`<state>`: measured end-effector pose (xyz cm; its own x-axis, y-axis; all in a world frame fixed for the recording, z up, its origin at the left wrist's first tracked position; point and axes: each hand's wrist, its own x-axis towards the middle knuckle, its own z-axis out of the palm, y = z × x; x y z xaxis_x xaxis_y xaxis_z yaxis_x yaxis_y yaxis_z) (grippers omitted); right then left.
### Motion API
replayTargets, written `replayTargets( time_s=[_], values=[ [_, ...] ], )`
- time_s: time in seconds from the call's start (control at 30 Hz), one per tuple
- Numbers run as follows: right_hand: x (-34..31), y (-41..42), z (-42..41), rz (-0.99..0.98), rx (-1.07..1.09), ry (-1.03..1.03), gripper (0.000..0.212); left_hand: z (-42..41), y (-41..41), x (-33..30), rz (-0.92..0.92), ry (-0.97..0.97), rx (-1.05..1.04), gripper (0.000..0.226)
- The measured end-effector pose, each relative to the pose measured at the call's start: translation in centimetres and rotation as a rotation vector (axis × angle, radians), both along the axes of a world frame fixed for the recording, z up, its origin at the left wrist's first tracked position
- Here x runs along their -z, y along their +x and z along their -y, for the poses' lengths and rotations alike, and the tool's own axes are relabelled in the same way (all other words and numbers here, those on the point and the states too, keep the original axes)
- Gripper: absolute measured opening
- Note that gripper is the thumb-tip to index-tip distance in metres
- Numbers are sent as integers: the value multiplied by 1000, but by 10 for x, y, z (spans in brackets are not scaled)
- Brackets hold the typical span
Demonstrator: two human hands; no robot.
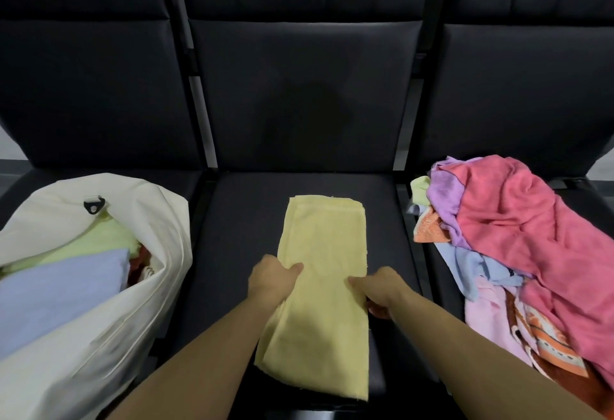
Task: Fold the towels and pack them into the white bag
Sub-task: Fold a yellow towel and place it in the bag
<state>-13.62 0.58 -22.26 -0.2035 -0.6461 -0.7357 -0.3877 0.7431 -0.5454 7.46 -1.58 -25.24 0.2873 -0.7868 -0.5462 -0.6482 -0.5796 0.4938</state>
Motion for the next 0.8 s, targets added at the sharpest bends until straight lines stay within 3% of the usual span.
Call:
replayTargets(
  time_s=[0.13,0.27,0.4,0.53,0.67,0.8],
  values=[
    [4,-3,5,145,143,21,26,3,6,2,-297,53,-149,53],
    [4,-3,7,145,122,-29,28,3,16,-6,-363,70,-168,54],
    [-9,-7,7,175,127,-210,44,2,23,-18,-437,-117,-240,51],
    [-28,-5,7,200,123,-528,28,1,21,-49,-463,-407,-229,38],
    [-48,4,1,297,111,-826,19,-6,19,-75,-671,-571,-215,19],
    [-59,9,-2,264,-19,-973,13,-11,19,-87,-664,-737,-116,13]
  ],
)
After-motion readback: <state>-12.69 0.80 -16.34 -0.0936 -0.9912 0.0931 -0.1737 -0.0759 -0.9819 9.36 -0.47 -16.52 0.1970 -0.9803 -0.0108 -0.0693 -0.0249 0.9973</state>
